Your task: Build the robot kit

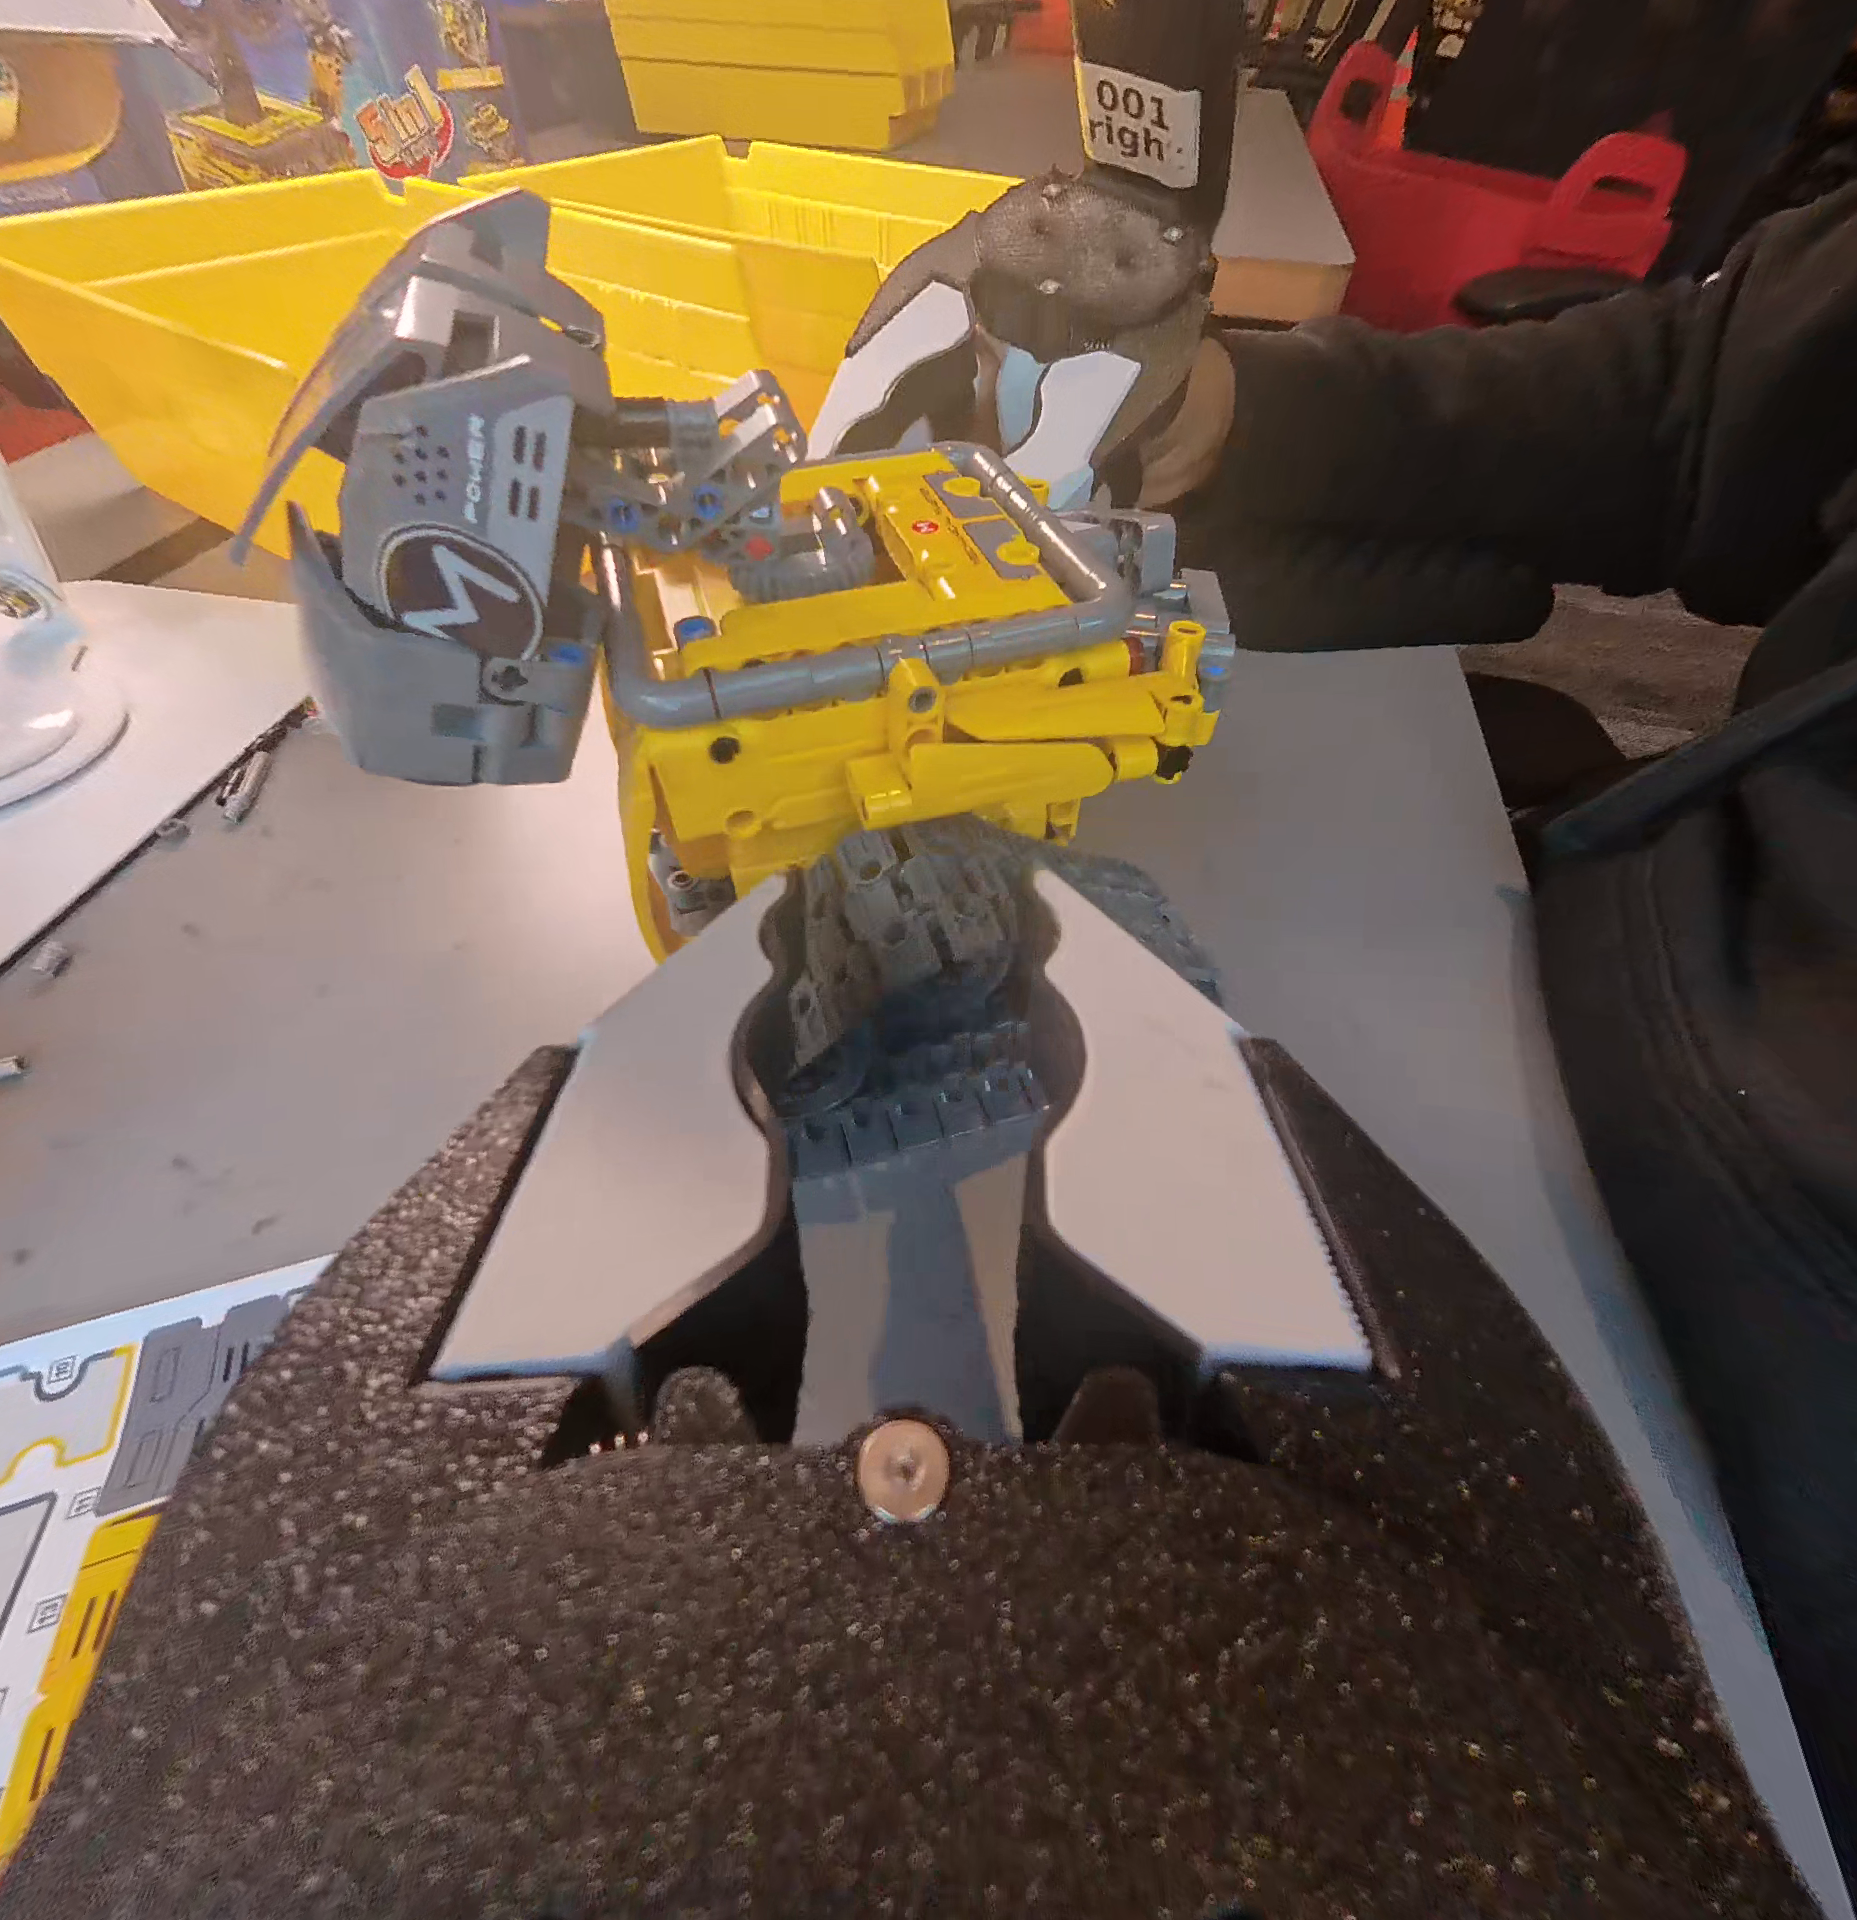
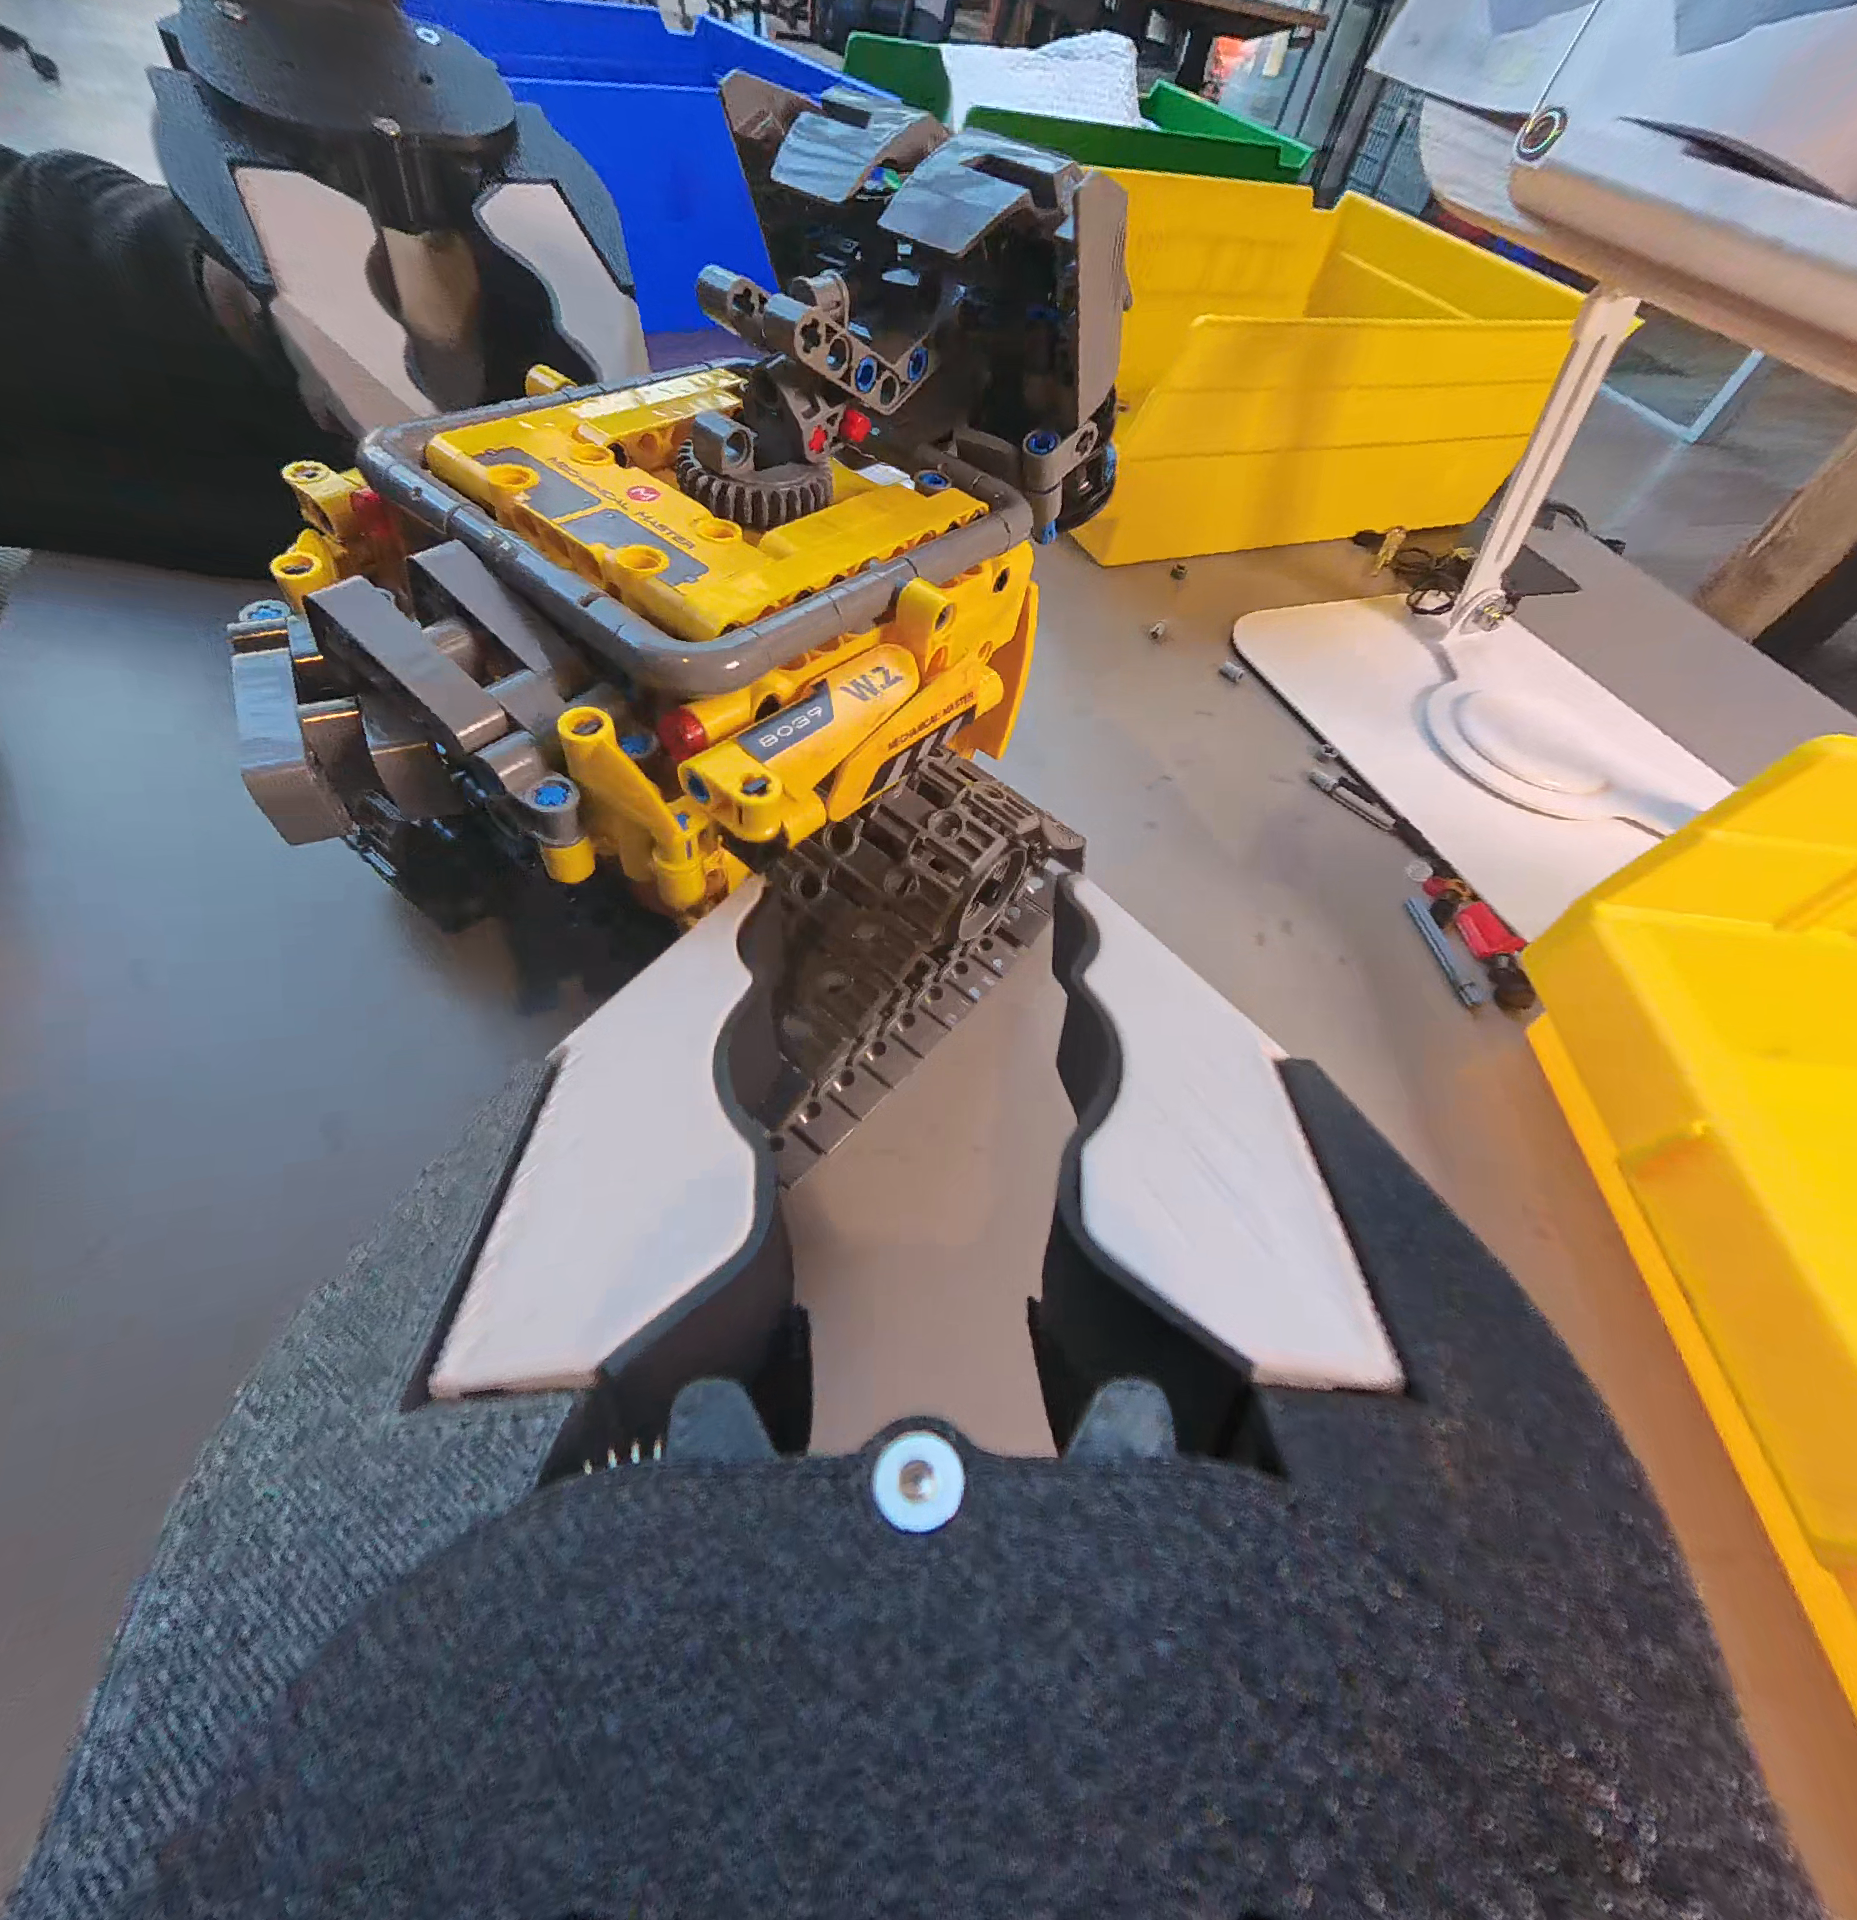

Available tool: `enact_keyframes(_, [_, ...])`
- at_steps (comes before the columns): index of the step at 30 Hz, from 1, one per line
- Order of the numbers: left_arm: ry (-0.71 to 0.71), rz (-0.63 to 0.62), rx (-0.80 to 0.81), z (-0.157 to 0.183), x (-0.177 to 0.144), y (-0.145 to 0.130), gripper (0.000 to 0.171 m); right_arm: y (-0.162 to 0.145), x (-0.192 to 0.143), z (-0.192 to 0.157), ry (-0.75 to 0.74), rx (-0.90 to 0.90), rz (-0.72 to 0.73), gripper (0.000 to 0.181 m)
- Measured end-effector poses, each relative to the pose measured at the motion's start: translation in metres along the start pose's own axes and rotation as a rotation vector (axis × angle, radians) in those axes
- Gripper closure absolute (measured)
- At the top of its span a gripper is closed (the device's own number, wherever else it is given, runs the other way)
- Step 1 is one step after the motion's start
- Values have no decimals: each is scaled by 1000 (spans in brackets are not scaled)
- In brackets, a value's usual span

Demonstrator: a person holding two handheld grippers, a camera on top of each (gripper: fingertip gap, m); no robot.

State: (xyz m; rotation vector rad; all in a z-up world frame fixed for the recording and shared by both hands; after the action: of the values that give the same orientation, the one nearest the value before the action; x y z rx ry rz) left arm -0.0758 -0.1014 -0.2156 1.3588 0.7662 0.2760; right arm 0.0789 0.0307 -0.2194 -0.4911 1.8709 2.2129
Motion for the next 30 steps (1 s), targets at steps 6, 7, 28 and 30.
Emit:
enact_keyframes(6, [-49,-72,50,12,9,-7,85,-4,-23,-2,81,-13,-15,124])
enact_keyframes(7, [-34,-107,75,12,13,-11,87,-7,-25,-5,110,-10,-39,124])
enact_keyframes(28, [94,-48,53,-19,-9,-13,113,-12,-4,-44,218,-87,-56,154])
enact_keyframes(30, [106,17,33,-21,-16,-4,112,-8,-9,-43,240,-69,-15,154])
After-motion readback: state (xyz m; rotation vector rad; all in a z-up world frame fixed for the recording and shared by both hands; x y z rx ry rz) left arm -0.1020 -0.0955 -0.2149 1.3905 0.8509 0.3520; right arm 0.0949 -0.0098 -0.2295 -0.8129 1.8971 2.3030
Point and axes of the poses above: each gripper's, where its closed fingertips meet, x out along the fingers, y out of its top, z = x × y across the jaws, the point moved 5 cm from there along -x, back along the fingers, and after that the axes turned 2 degrees about -z, right-handed, at the moved point
